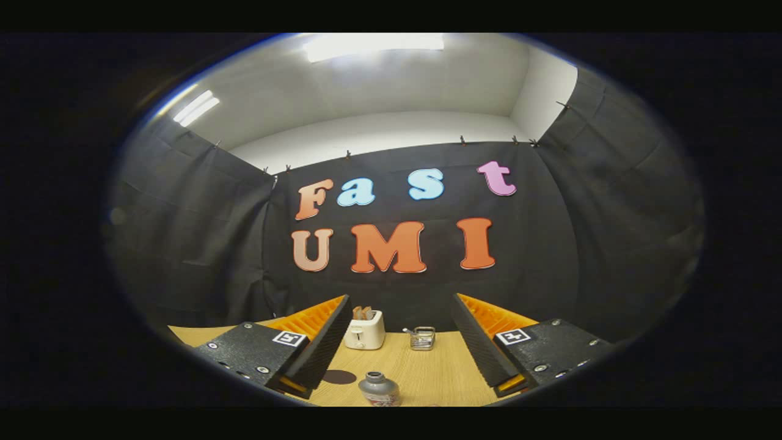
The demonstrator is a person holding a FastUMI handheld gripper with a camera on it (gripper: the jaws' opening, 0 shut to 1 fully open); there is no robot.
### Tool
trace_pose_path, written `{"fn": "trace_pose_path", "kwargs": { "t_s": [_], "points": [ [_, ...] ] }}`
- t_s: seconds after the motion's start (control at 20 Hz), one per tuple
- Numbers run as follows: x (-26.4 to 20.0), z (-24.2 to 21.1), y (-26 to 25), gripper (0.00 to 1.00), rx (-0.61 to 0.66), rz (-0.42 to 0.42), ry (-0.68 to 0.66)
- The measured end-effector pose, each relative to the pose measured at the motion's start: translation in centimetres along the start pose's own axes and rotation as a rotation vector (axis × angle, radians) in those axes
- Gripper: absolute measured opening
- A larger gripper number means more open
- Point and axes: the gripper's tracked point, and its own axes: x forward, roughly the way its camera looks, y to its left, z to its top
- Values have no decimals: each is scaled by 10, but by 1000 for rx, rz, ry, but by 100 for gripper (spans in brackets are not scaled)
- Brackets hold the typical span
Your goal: Take the bottle from table, then pour the juice into the cup, finally place the bottle on the coaster
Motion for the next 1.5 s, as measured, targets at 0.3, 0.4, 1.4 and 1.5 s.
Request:
{"fn": "trace_pose_path", "kwargs": {
  "t_s": [0.3,0.4,1.4,1.5],
  "points": [
    [-4,-44,10,97,-12,24,55],
    [-7,-57,14,97,1,39,66],
    [-24,-236,38,97,44,80,360],
    [-22,-247,39,97,54,74,381]
  ]
}}
